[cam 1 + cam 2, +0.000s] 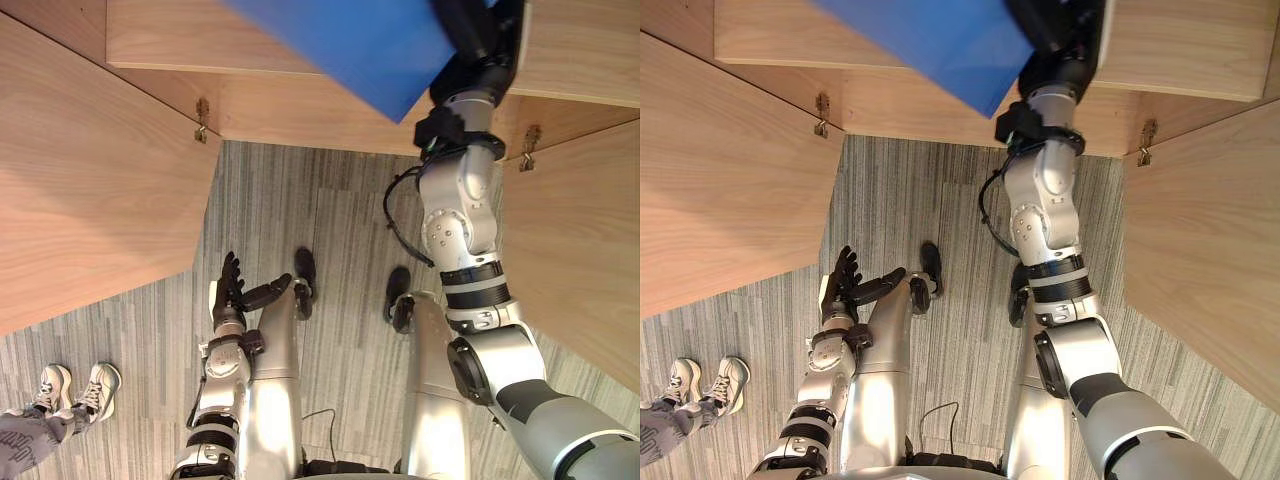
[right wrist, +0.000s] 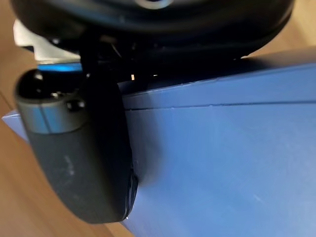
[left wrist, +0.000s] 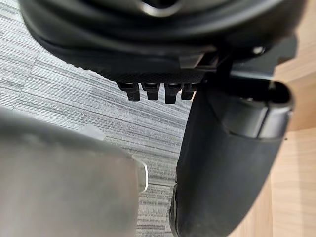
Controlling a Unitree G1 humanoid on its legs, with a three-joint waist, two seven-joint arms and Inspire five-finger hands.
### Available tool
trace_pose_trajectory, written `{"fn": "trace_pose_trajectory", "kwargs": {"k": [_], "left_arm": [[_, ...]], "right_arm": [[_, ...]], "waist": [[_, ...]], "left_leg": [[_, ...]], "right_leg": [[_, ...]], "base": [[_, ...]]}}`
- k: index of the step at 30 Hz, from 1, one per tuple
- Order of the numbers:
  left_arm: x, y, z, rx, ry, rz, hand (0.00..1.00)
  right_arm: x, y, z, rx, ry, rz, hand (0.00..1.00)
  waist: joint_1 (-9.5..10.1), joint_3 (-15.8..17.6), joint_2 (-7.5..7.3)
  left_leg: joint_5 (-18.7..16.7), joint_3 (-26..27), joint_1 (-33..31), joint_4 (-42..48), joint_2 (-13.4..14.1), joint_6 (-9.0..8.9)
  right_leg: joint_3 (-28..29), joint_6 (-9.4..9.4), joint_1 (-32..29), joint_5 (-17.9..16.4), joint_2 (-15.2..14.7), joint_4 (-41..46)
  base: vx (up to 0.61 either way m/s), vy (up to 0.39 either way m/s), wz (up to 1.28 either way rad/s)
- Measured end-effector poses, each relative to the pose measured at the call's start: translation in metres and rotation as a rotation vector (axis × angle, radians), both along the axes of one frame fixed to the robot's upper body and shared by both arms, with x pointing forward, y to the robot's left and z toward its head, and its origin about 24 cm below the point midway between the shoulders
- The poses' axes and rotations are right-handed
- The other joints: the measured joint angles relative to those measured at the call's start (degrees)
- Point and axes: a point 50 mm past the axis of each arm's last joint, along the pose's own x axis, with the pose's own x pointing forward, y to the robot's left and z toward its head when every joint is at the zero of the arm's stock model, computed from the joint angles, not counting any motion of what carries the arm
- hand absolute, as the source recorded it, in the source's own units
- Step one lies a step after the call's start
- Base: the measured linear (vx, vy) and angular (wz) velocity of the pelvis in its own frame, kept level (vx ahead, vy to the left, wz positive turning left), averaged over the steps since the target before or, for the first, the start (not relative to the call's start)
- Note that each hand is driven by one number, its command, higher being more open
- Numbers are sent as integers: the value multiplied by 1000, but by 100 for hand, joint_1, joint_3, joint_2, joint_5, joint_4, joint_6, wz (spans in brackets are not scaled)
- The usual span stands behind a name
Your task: Walk over to the cabinet, pick up the folder, carry it to the office cabinet, place the folder inside the office cabinet, then close the office cabinet door
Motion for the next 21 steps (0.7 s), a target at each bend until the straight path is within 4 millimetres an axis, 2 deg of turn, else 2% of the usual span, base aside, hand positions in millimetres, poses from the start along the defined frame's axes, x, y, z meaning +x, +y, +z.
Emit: {"fn": "trace_pose_trajectory", "kwargs": {"k": [2, 3, 8, 14, 21], "left_arm": [[1, -2, 2, 0, -7, -2, 100], [2, -4, 3, 0, -14, -1, 100], [5, -7, 6, -4, -22, 10, 100], [8, -13, 11, 0, -41, -4, 100], [10, -19, 17, 3, -66, -27, 100]], "right_arm": [[6, -10, 5, 126, 35, -17, 0], [9, -17, 7, 202, 54, -20, 100], [22, -29, 5, 427, 147, -11, 100], [28, -27, 28, 583, 121, 108, 100], [24, -29, 47, 573, 63, 133, 100]], "waist": [[33, 0, 0], [66, 0, 0], [126, -1, 2], [172, -7, 5], [225, -21, 9]], "left_leg": [[2, -37, -43, -5, -2, -4], [5, -55, -70, -8, -7, -8], [14, -138, -137, -8, -67, -20], [126, -269, -204, -140, -138, -101], [212, -329, -257, -216, -164, -136]], "right_leg": [[-40, -16, -22, -11, -1, 0], [-59, -29, -42, -20, -5, 4], [-153, -69, -74, -107, -66, 76], [-293, -129, -110, -142, -125, 80], [-354, -134, -159, -139, -139, 73]], "base": [[29, -57, 6], [21, -36, 8], [22, -42, 11], [-18, -45, 12], [-5, -19, 5]]}}
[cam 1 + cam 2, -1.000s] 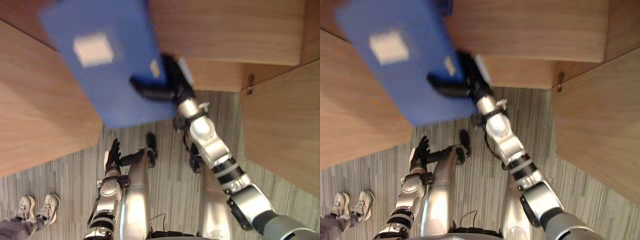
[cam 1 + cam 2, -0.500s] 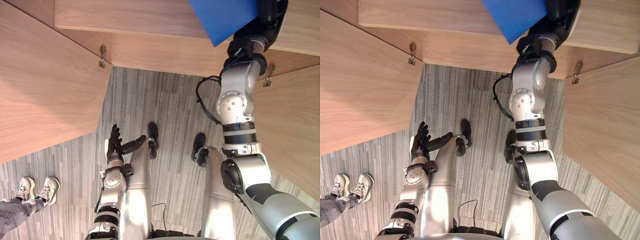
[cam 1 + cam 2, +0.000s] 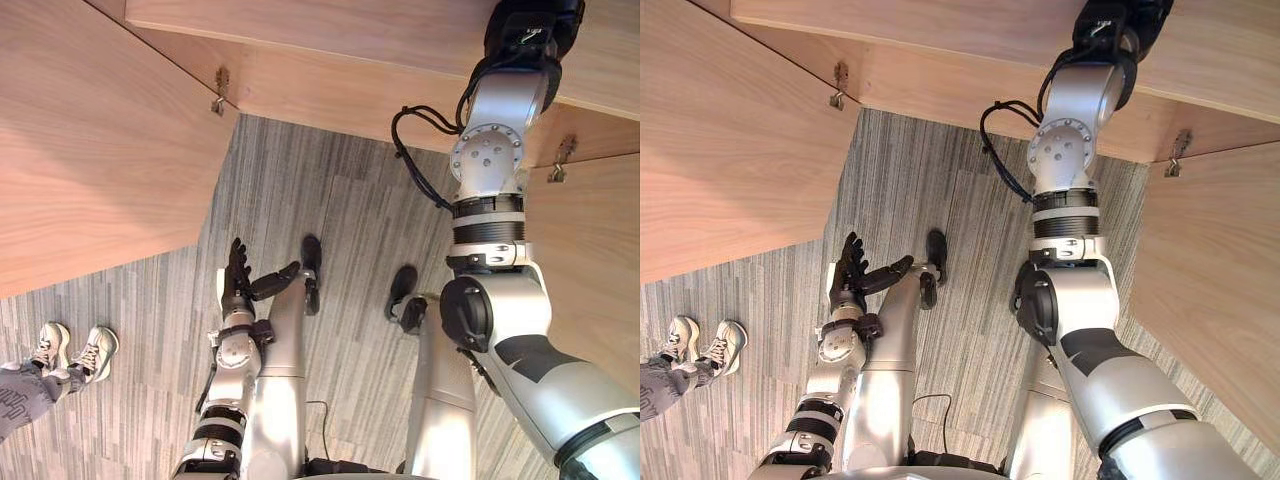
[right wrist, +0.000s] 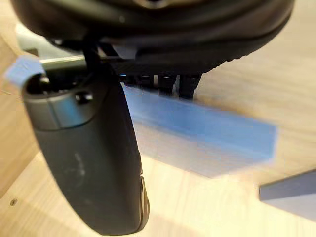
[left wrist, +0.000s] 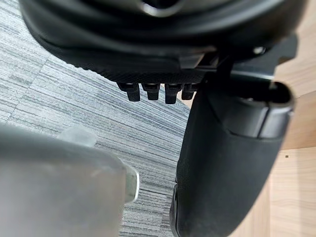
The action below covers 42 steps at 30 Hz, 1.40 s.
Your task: Walk over to the cabinet, pick up the folder, carry it to the office cabinet, place the folder inside the office cabinet, then close the office cabinet door
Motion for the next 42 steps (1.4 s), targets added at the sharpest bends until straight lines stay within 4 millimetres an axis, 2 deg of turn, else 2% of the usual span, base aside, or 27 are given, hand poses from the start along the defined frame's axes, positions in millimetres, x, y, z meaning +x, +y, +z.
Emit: {"fn": "trace_pose_trajectory", "kwargs": {"k": [6, 11, 13, 14, 18, 20, 21, 23, 25, 29, 34, 38, 42], "left_arm": [[0, 1, -1, 7, 5, -1, 100], [-1, 2, -2, 18, 8, -37, 100], [-1, -1, -5, 35, 16, -69, 100], [-2, -4, -8, 42, 26, -84, 100], [-5, -3, -14, 56, 47, -94, 100], [-5, -1, -15, 70, 49, -98, 100], [-5, -1, -15, 73, 49, -99, 100], [-5, -2, -15, 77, 50, -110, 100], [-6, -2, -17, 77, 58, -116, 100], [-7, -2, -20, 76, 72, -118, 100], [-7, -1, -21, 75, 75, -119, 100], [-8, -1, -21, 76, 78, -116, 100], [-7, -1, -22, 71, 79, -98, 100]], "right_arm": [[3, 15, 6, -218, -32, 13, 100], [4, 39, 8, -619, -67, -5, 100], [4, 46, 5, -883, -85, -65, 100], [4, 47, 2, -976, -84, -91, 0], [7, 55, -15, -1371, -71, -201, 0], [13, 51, -24, -1588, -27, -297, 0], [14, 50, -26, -1616, -17, -307, 0], [22, 43, -39, -1806, 66, -375, 0], [21, 41, -34, -1872, 63, -434, 0], [23, 33, -33, -1958, 86, -479, 0], [23, 24, -32, -1987, 115, -506, 0], [23, 23, -30, -1951, 130, -542, 0], [26, 21, -28, -1847, 220, -634, 0]], "waist": [[-106, -5, -6], [-270, -7, -11], [-341, -11, -18], [-342, -11, -19], [-432, -29, -53], [-437, -52, -97], [-437, -52, -97], [-435, -52, -97], [-431, -52, -97], [-401, -63, -118], [-418, -63, -119], [-427, -63, -119], [-423, -63, -119]], "left_leg": [[101, 23, 72, -157, 3, -12], [116, 79, 192, -251, 78, -5], [150, 179, 307, -387, 94, 35], [161, 237, 392, -458, 97, 52], [179, 353, 598, -684, 104, 80], [189, 390, 606, -758, 110, 94], [189, 390, 607, -762, 112, 95], [193, 413, 637, -795, 116, 101], [193, 445, 691, -822, 119, 101], [193, 463, 791, -878, 120, 104], [198, 497, 790, -898, 121, 111], [199, 518, 799, -937, 124, 112], [201, 536, 801, -966, 132, 115]], "right_leg": [[-8, -30, 44, 70, 5, -115], [6, -24, 166, 171, 77, -291], [30, -14, 255, 232, 85, -424], [58, -4, 319, 251, 83, -487], [83, 26, 506, 318, 83, -744], [84, 43, 523, 352, 83, -826], [82, 46, 528, 354, 83, -839], [54, 53, 591, 359, 70, -903], [45, 54, 644, 359, 56, -935], [36, 53, 742, 359, 52, -982], [28, 54, 742, 359, 47, -994], [29, 61, 742, 366, 49, -1042], [36, 75, 742, 408, 52, -1121]], "base": [[-6, -2, 0], [-17, 3, -9], [-10, 12, -6], [3, 9, -4], [9, 6, -4], [0, 0, 0], [37, 10, 2], [32, 11, 4], [10, 4, 2], [0, 0, 0], [0, 0, 0], [0, 0, 0], [2, -2, -1]]}}
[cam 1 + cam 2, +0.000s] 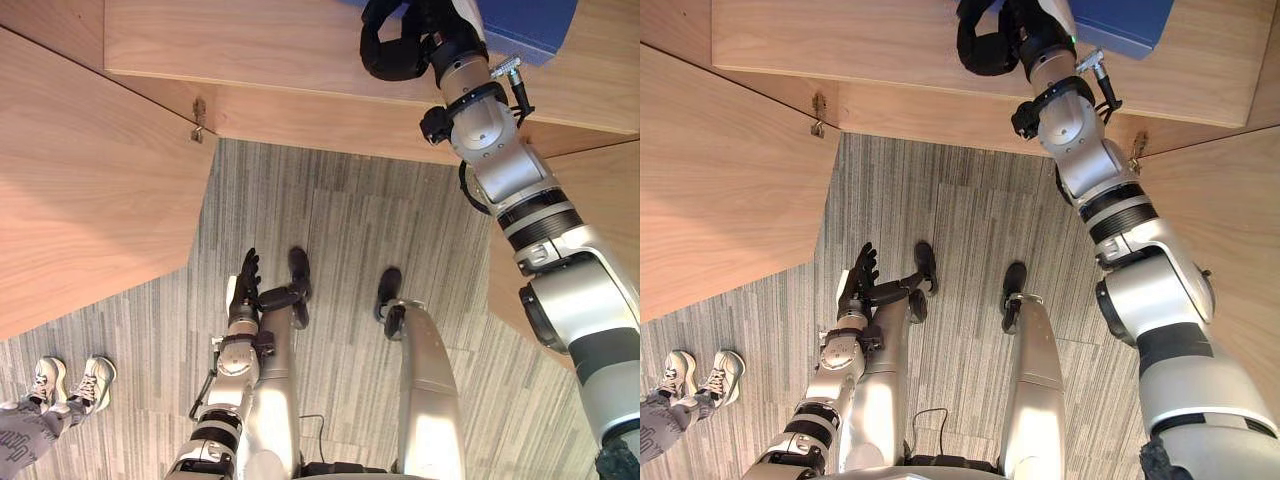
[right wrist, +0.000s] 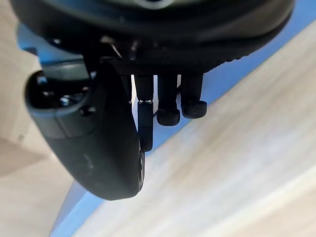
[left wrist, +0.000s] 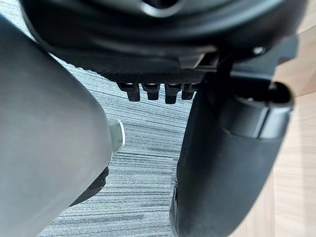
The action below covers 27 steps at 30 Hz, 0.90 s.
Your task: Walk over to the cabinet, pick up the folder, carry it to the office cabinet, place the folder inside the office cabinet, then close the office cabinet door
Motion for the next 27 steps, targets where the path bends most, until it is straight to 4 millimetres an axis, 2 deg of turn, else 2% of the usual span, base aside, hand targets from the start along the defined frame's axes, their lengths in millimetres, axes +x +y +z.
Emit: {"fn": "trace_pose_trajectory", "kwargs": {"k": [5, 10, 14, 16, 20, 21, 23, 24, 26, 27], "left_arm": [[1, 1, 0, -3, 1, 42, 100], [2, 0, 1, -9, -3, 67, 100], [4, -1, 4, -11, -16, 69, 100], [5, -2, 6, -14, -23, 68, 100], [6, -3, 7, -19, -27, 67, 100], [6, -3, 7, -20, -24, 66, 100], [6, -5, 6, -23, -16, 63, 100], [5, -6, 4, -25, -3, 61, 100], [0, -9, -8, -31, 59, 56, 100], [-3, -10, -12, -34, 79, 54, 100]], "right_arm": [[6, -4, 1, -63, -16, -170, 0], [8, -4, 7, -117, -24, -228, 0], [4, 0, 26, -106, -72, -227, 0], [2, -1, 35, -64, -90, -220, 0], [-3, -12, 46, 156, -96, -158, 0], [-12, -18, 44, 226, -136, -108, 0], [-21, -19, 37, 253, -168, -66, 0], [-28, -19, 28, 272, -179, -33, 0], [-50, -17, -18, 312, -178, 58, 0], [-58, -15, -33, 324, -171, 83, 0]], "waist": [[-1, 0, 1], [0, -1, 2], [-12, -1, 3], [-9, -1, 3], [-9, -1, 3], [-31, -1, 3], [-59, -1, 2], [-78, -1, 2], [-95, -1, 1], [-103, -4, -5]], "left_leg": [[14, 20, -14, -42, 4, 23], [47, -5, -48, -54, -6, 65], [141, -12, -141, -122, -45, 82], [171, -11, -173, -144, -53, 85], [179, -8, -191, -85, -52, 89], [171, 30, -171, -18, -8, 102], [130, 48, -91, 13, 20, 127], [95, 53, 19, 37, 37, 138], [-54, 108, 517, 46, 116, 141], [-119, 143, 674, 45, 142, 130]], "right_leg": [[3, 20, 4, 66, 7, -90], [-34, 11, -2, 91, 1, -112], [-62, 1, -111, 136, -33, -108], [-65, -3, -152, 152, -39, -107], [-82, 1, -144, 159, -43, -103], [-93, 3, -85, 159, -36, -94], [-109, 3, 11, 159, -27, -100], [-111, 4, 146, 159, -14, -120], [-93, 13, 680, 153, 61, -296], [-92, 40, 857, 135, 72, -385]], "base": [[-1, 2, -3], [-12, -3, 1], [-29, -12, 5], [-19, -12, 4], [-7, -5, 2], [0, 0, 0], [0, 0, 0], [18, -2, -10], [14, -5, -18], [-2, -1, -26]]}}
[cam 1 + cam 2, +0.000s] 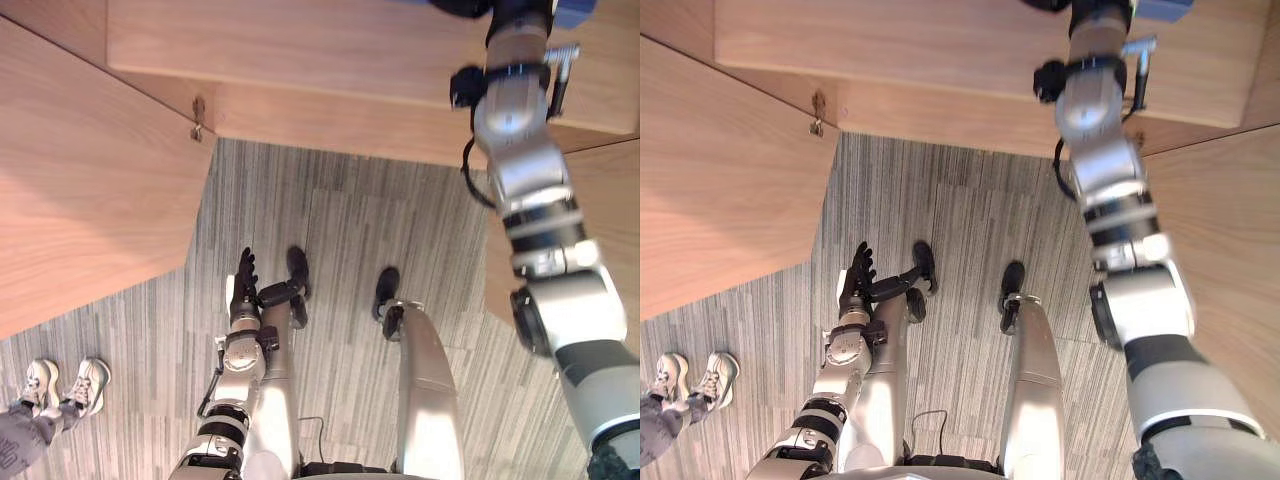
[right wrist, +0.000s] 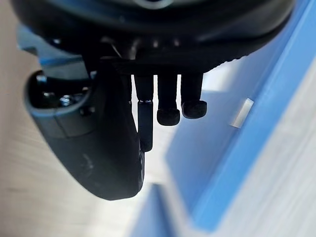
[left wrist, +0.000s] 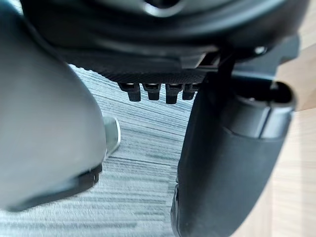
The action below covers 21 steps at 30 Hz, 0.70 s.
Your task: Walk over to the cabinet, pick up the folder, carry it to the office cabinet, place the folder inside the office cabinet, then close the office cabinet door
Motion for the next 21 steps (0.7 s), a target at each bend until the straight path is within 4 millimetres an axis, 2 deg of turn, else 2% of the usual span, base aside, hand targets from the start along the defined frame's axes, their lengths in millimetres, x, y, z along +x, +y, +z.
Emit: {"fn": "trace_pose_trajectory", "kwargs": {"k": [1, 2, 3, 4, 6, 7, 8, 9, 10, 11, 12, 14, 15, 16, 17, 20, 21], "left_arm": [[-9, -1, -9, -7, 43, 3, 100], [-13, 0, -13, -7, 58, 4, 100], [-21, 2, -19, 0, 84, 4, 100], [-30, 6, -27, 11, 117, -5, 100], [-47, 10, -45, 38, 213, -37, 100], [-51, 11, -50, 45, 236, -45, 100], [-59, 14, -57, 56, 280, -57, 100], [-64, 16, -61, 64, 299, -62, 100], [-73, 20, -67, 72, 338, -69, 100], [-79, 22, -71, 72, 363, -70, 100], [-89, 26, -78, 75, 406, -66, 100], [-102, 32, -86, 86, 461, -58, 100], [-106, 33, -88, 94, 477, -59, 100], [-113, 36, -91, 99, 503, -52, 100], [-120, 40, -94, 101, 523, -39, 100], [-132, 47, -99, 99, 570, -23, 100], [-134, 48, -101, 97, 581, -24, 100]], "right_arm": [[-21, 6, -40, 48, 25, 78, 0], [-29, 10, -56, 72, 45, 109, 0], [-41, 16, -82, 105, 92, 150, 0], [-54, 21, -113, 132, 174, 192, 0], [-76, 26, -178, 149, 416, 219, 0], [-80, 26, -193, 147, 476, 223, 0], [-89, 27, -222, 145, 597, 222, 0], [-92, 27, -236, 142, 657, 218, 0], [-100, 25, -265, 108, 780, 192, 100], [-105, 23, -280, 91, 843, 177, 100], [-116, 18, -310, 75, 977, 146, 100], [-136, 5, -352, 100, 1184, 68, 100], [-143, 0, -362, 127, 1237, 41, 100], [-158, -8, -381, 182, 1333, -16, 100], [-172, -17, -394, 246, 1406, -74, 100], [-204, -39, -415, 455, 1516, -232, 100], [-209, -42, -418, 496, 1527, -260, 100]], "waist": [[-53, -25, -42], [-91, -47, -74], [-159, -111, -149], [-226, -187, -282], [-293, -484, -431], [-308, -559, -457], [-333, -690, -522], [-345, -731, -558], [-394, -818, -589], [-430, -912, -584], [-483, -1065, -586], [-514, -1223, -557], [-532, -1286, -544], [-547, -1401, -528], [-551, -1517, -506], [-582, -1775, -462], [-596, -1822, -459]], "left_leg": [[-171, 69, 405, -32, 45, -49], [-210, 100, 563, -70, 45, -58], [-240, 168, 793, -146, 49, -69], [-237, 272, 1129, -294, 45, -47], [-232, 386, 1711, -633, 47, -42], [-219, 418, 1843, -740, 46, -56], [-184, 532, 2141, -982, 33, -69], [-152, 595, 2308, -1123, 15, -69], [-76, 680, 2627, -1386, -43, -74], [-43, 703, 2736, -1512, -73, -71], [27, 806, 2991, -1779, -131, -57], [120, 977, 3495, -2229, -236, -67], [147, 1019, 3614, -2346, -269, -69], [212, 1155, 3876, -2600, -329, -78], [277, 1297, 4110, -2847, -374, -98], [437, 1531, 4556, -3328, -492, -130], [472, 1561, 4629, -3417, -511, -140]], "right_leg": [[34, 64, 408, -45, 32, -146], [48, 96, 557, -67, 33, -211], [70, 113, 767, -71, 33, -322], [118, 114, 1058, -14, 38, -492], [206, 147, 1632, 127, 124, -1008], [235, 156, 1775, 183, 146, -1166], [313, 172, 2048, 294, 181, -1487], [359, 185, 2191, 354, 188, -1652], [421, 212, 2502, 489, 191, -2002], [436, 230, 2622, 551, 189, -2171], [480, 264, 2868, 689, 188, -2492], [588, 305, 3331, 886, 185, -2993], [623, 322, 3428, 931, 173, -3111], [722, 331, 3596, 1020, 156, -3296], [849, 341, 3720, 1117, 155, -3466], [1088, 334, 3921, 1233, 159, -3688], [1128, 335, 3941, 1239, 160, -3706]], "base": [[0, 3, -20], [16, 15, -22], [61, 25, -20], [97, 31, -28], [134, 32, -27], [163, 35, -27], [136, 29, -26], [166, 34, -33], [156, 35, -20], [163, 36, -21], [179, 31, -19], [165, 26, -27], [107, 29, -33], [97, 37, -46], [65, 23, -50], [18, 22, -45], [-18, 24, -32]]}}
